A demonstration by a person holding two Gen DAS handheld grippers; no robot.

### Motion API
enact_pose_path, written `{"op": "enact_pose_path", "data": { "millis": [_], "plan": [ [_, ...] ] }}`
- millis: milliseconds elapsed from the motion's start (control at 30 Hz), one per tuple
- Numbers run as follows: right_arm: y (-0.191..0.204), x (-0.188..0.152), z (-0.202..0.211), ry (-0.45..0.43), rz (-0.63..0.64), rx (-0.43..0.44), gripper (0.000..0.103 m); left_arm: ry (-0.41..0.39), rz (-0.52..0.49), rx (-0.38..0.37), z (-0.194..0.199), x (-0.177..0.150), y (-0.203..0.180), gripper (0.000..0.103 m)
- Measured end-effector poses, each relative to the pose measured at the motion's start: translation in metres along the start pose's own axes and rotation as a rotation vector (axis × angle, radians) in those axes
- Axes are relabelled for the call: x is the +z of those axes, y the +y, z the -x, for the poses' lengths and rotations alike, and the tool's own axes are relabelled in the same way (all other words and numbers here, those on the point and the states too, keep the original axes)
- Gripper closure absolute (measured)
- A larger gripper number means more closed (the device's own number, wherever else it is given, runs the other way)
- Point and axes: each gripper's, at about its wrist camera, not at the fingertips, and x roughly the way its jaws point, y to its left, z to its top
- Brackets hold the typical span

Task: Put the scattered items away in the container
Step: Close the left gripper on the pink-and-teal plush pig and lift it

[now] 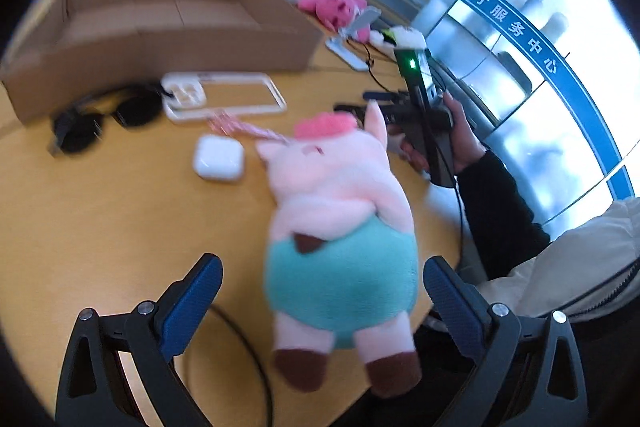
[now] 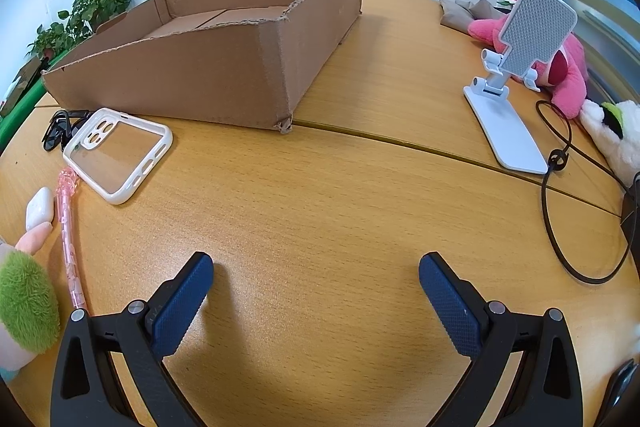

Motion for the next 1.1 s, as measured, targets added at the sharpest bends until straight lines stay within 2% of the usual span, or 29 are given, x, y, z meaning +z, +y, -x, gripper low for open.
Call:
{"op": "enact_pose_path", "data": {
  "millis": [100, 167, 200, 400, 433, 500, 600, 700, 767, 800, 933, 1033, 1100],
  "plan": [
    [0.001, -0.001, 0.001, 0.0, -0.006, -0.005, 0.0, 0.063, 0.045, -0.043, -0.025, -0.004, 0.005, 0.003],
    [0.001, -0.001, 0.001, 0.001, -0.013, -0.01, 0.0, 0.08, 0.05, -0.087, -0.03, -0.005, 0.004, 0.014],
    [0.002, -0.002, 0.002, 0.001, -0.017, -0.014, 0.0, 0.084, 0.051, -0.094, -0.029, -0.004, 0.003, 0.015],
    [0.004, -0.015, 0.014, 0.001, -0.107, -0.061, 0.0, 0.087, 0.041, -0.082, -0.028, -0.003, 0.001, 0.019],
    [0.006, -0.02, 0.022, -0.009, -0.134, -0.028, 0.0, 0.086, 0.036, -0.08, -0.028, -0.004, 0.001, 0.019],
    [0.011, -0.03, 0.048, -0.07, -0.212, 0.118, 0.0, 0.081, 0.022, -0.071, -0.029, -0.005, -0.001, 0.019],
    [0.036, -0.038, 0.078, -0.112, -0.259, 0.228, 0.0, 0.083, 0.029, -0.073, -0.036, -0.006, -0.001, 0.019],
    [0.075, -0.041, 0.091, -0.107, -0.212, 0.296, 0.0, 0.114, 0.052, -0.092, -0.047, -0.008, 0.0, 0.017],
    [0.091, -0.043, 0.093, -0.112, -0.227, 0.273, 0.001, 0.12, 0.059, -0.09, -0.051, -0.011, 0.0, 0.016],
    [0.092, -0.043, 0.093, -0.107, -0.244, 0.273, 0.002, 0.116, 0.063, -0.09, -0.051, -0.011, 0.0, 0.016],
    [0.078, -0.046, 0.089, -0.086, -0.329, 0.369, 0.004, 0.103, 0.068, -0.091, -0.048, -0.014, 0.0, 0.017],
    [0.08, -0.046, 0.101, -0.107, -0.318, 0.43, 0.004, 0.093, 0.059, -0.086, -0.047, -0.014, -0.002, 0.017],
    [0.092, -0.045, 0.11, -0.114, -0.27, 0.47, 0.0, 0.083, 0.049, -0.082, -0.046, -0.014, -0.004, 0.018]
  ]
}}
